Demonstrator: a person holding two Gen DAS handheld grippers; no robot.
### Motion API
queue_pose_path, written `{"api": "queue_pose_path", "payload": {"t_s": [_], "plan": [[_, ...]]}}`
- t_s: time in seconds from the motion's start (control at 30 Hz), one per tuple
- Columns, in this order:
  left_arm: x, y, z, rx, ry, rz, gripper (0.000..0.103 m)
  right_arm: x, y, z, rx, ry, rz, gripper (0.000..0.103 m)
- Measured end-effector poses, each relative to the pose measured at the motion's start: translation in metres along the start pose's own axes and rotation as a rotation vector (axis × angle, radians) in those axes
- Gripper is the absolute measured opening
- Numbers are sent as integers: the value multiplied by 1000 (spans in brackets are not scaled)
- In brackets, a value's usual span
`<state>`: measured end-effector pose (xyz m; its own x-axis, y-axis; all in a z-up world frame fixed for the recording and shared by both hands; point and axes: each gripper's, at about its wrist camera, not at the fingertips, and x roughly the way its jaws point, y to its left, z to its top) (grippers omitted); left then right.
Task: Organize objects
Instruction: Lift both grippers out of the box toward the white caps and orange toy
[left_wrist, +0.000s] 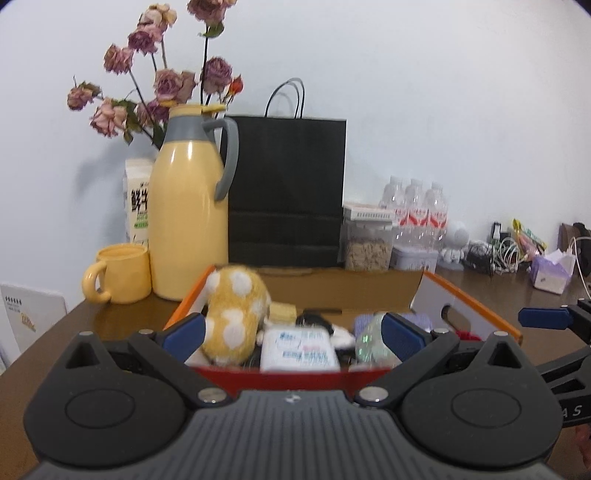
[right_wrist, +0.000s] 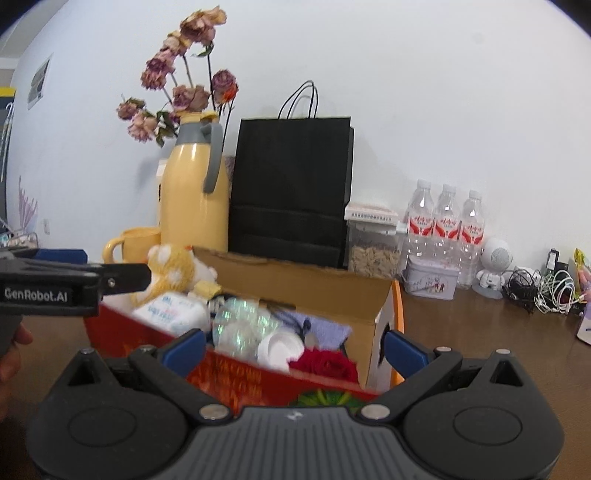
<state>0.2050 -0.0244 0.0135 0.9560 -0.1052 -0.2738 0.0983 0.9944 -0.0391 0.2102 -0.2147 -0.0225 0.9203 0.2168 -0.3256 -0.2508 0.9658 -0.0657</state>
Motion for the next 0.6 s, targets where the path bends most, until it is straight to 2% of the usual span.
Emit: {"api": "queue_pose_path", "payload": {"t_s": [0.33, 0.6], "plan": [[-11, 6, -21, 2, 102, 12, 103, -20, -4, -25, 11, 71, -22, 103], [-15, 8, -33, 7, 155, 37, 103, -16, -12, -36, 37, 146, -37, 103]]}}
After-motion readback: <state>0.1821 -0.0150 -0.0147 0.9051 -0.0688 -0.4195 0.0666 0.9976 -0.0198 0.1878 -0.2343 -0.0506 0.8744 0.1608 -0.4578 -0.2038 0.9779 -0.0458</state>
